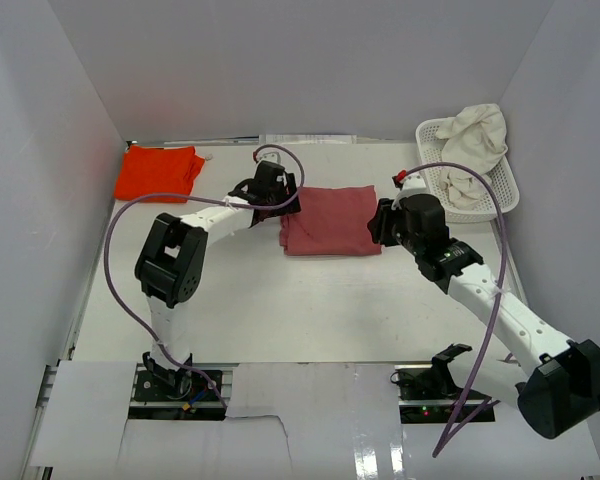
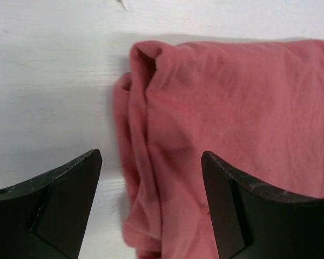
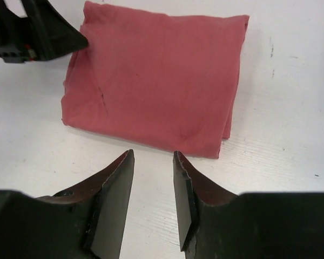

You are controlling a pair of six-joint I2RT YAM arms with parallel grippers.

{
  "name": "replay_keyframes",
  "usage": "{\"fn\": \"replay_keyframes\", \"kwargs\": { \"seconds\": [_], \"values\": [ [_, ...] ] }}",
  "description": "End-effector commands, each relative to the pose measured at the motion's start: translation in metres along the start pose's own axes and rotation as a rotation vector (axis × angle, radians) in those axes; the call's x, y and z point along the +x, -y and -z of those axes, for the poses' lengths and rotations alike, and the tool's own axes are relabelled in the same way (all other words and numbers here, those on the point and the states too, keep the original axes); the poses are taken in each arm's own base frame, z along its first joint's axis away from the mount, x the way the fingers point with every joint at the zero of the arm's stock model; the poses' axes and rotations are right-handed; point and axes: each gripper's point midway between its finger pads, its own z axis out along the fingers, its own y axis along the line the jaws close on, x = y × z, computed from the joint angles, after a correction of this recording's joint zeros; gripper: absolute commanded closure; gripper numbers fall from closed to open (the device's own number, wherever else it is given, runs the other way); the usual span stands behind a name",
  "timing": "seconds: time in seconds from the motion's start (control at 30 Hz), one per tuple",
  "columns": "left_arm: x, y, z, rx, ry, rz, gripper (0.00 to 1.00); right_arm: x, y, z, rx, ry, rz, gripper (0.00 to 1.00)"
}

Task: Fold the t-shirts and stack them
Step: Put the neatly folded tshirt into the corner of the board with the left arm

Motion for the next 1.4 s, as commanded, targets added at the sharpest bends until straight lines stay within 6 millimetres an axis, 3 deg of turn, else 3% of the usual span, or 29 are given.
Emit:
{"fn": "replay_keyframes", "kwargs": {
  "seconds": [0.0,0.17,0.37,0.47,0.5,0.63,0.67,0.7,0.8,0.93,0.97,1.03,1.07,1.13,1.17,1.2,1.27,1.3,1.37],
  "values": [
    [0.011,0.021,-0.009,0.11,-0.088,0.035,0.15,-0.024,0.0,0.016,0.019,0.055,-0.009,0.58],
    [0.022,0.032,-0.015,0.174,-0.138,0.046,0.14,-0.021,0.009,0.024,0.052,0.062,0.004,0.54],
    [0.039,0.019,-0.024,0.109,-0.181,0.067,0.14,-0.018,0.007,0.023,0.037,0.051,0.0,0.54],
    [0.051,0.019,-0.033,0.114,-0.216,0.074,0.34,-0.017,0.005,0.023,0.025,0.045,-0.004,0.54],
    [0.052,0.022,-0.035,0.13,-0.226,0.078,0.5,-0.015,0.005,0.023,0.025,0.04,-0.004,0.54],
    [0.065,0.025,-0.043,0.152,-0.272,0.087,0.66,-0.017,0.007,0.028,0.029,0.047,-0.007,0.54],
    [0.07,0.025,-0.045,0.158,-0.286,0.087,0.85,-0.018,0.007,0.029,0.025,0.051,-0.006,0.54],
    [0.07,0.024,-0.046,0.154,-0.289,0.096,0.98,-0.017,0.007,0.029,0.023,0.047,-0.005,0.54],
    [0.067,0.024,-0.047,0.161,-0.293,0.12,1.0,-0.014,0.005,0.029,0.012,0.035,-0.007,0.54],
    [0.041,0.02,-0.046,0.139,-0.272,0.115,1.0,-0.011,0.003,0.029,-0.002,0.023,-0.022,0.53],
    [0.018,0.026,-0.045,0.152,-0.234,0.106,1.0,-0.01,0.003,0.029,-0.006,0.021,-0.023,0.53],
    [0.004,0.015,-0.047,0.125,-0.244,0.117,1.0,-0.011,0.002,0.03,-0.01,0.021,-0.027,0.53],
    [-0.022,0.022,-0.045,0.148,-0.205,0.122,1.0,-0.012,0.001,0.031,-0.013,0.021,-0.03,0.53],
    [-0.036,0.003,-0.051,0.114,-0.212,0.143,1.0,-0.013,0.001,0.033,-0.016,0.023,-0.034,0.53],
    [-0.061,0.009,-0.047,0.144,-0.172,0.151,1.0,-0.012,0.001,0.033,-0.018,0.021,-0.039,0.53],
    [-0.069,-0.002,-0.052,0.142,-0.173,0.169,1.0,-0.012,0.0,0.033,-0.024,0.019,-0.04,0.53],
    [-0.083,-0.008,-0.049,0.147,-0.174,0.186,1.0,-0.01,-0.003,0.033,-0.041,0.014,-0.04,0.53],
    [-0.107,-0.015,-0.045,0.149,-0.133,0.194,1.0,-0.009,-0.003,0.033,-0.042,0.009,-0.044,0.53],
    [-0.12,-0.037,-0.04,0.111,-0.121,0.19,1.0,-0.006,-0.004,0.032,-0.052,-0.003,-0.045,0.53]
  ]
}}
